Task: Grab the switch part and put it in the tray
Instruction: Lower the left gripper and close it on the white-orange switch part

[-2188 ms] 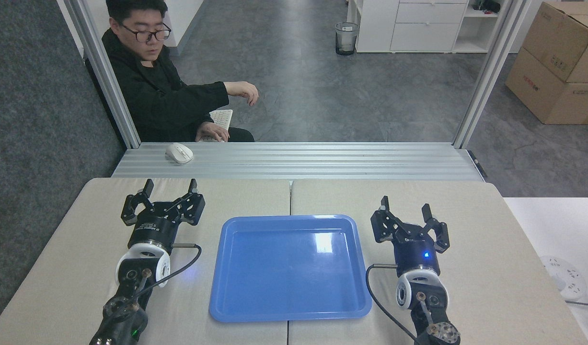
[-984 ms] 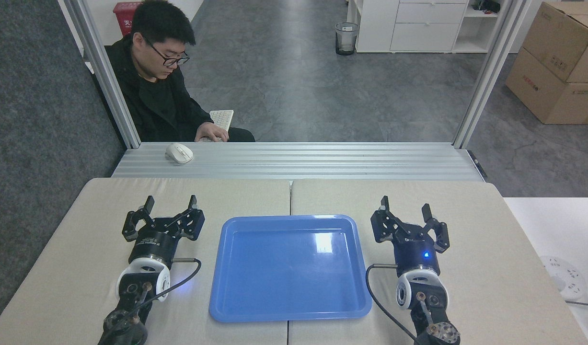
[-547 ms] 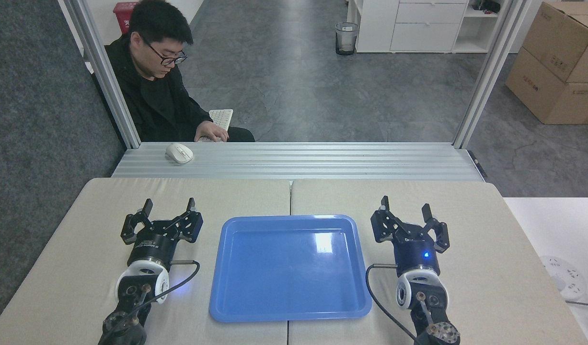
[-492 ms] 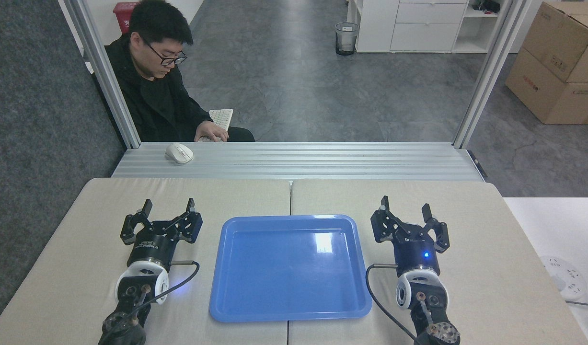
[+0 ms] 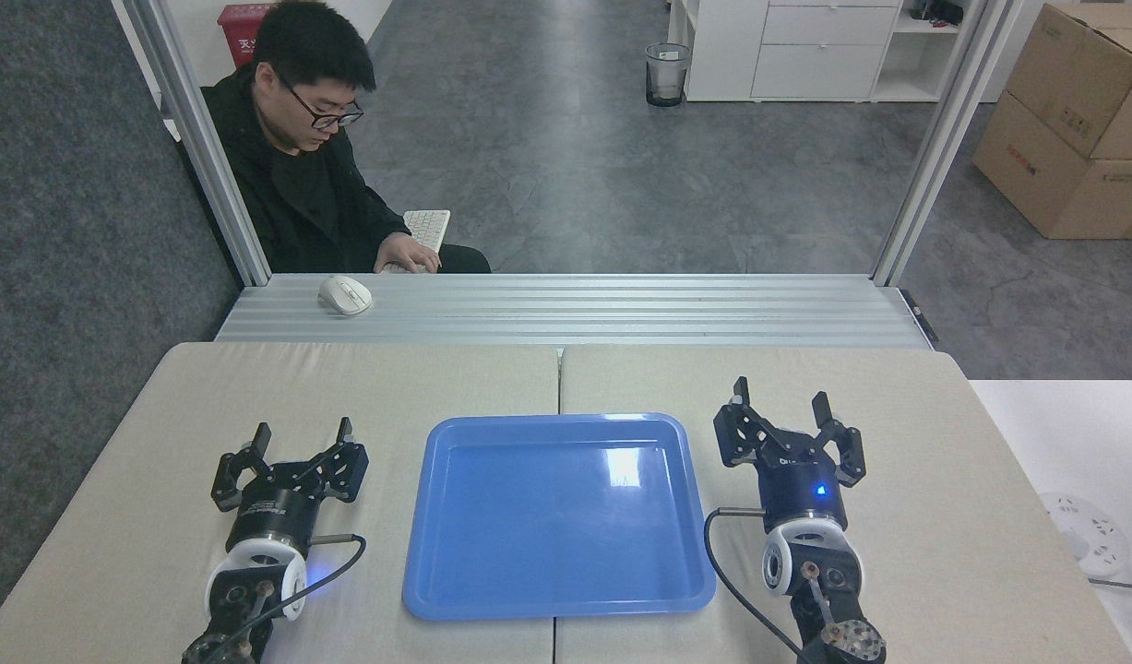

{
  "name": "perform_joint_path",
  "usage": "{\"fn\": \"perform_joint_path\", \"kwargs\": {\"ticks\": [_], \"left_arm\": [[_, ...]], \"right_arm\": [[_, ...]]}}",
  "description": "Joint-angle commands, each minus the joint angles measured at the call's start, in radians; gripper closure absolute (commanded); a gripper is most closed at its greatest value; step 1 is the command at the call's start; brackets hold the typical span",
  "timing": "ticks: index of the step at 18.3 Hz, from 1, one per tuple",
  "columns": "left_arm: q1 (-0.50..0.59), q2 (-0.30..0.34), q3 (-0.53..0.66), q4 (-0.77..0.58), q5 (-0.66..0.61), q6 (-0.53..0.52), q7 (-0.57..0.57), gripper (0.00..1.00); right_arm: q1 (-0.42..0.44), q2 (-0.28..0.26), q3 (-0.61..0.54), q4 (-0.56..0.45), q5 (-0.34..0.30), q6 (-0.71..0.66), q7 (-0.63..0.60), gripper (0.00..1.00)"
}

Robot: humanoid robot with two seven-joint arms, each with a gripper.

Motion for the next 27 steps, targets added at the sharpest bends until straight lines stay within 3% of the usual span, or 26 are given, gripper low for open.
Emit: {"fn": "perform_joint_path", "kwargs": {"ticks": [1, 20, 23, 24, 26, 27], "left_arm": [[0.019, 0.011, 0.001, 0.045, -0.002, -0.001, 0.003, 0.01], [0.063, 0.013, -0.019, 0.212, -0.018, -0.008, 0.062, 0.01], [0.064, 0.014, -0.045, 0.241, -0.022, -0.007, 0.063, 0.06], [0.064, 0.014, -0.048, 0.246, -0.03, -0.007, 0.066, 0.22], [0.065, 0.016, -0.056, 0.25, -0.051, -0.008, 0.074, 0.77], [0.064, 0.02, -0.067, 0.255, -0.054, -0.008, 0.074, 1.0]], "right_arm": [[0.0, -0.001, 0.034, 0.001, 0.0, 0.0, 0.0, 0.0], [0.0, -0.003, 0.034, -0.001, 0.0, -0.002, 0.0, 0.0], [0.0, -0.001, 0.034, -0.001, 0.0, 0.0, 0.0, 0.0], [0.0, -0.001, 0.034, -0.001, 0.0, 0.0, 0.0, 0.0], [0.0, -0.001, 0.034, -0.001, 0.0, -0.002, 0.0, 0.0], [0.0, -0.001, 0.034, -0.001, -0.002, 0.0, 0.0, 0.0]]}}
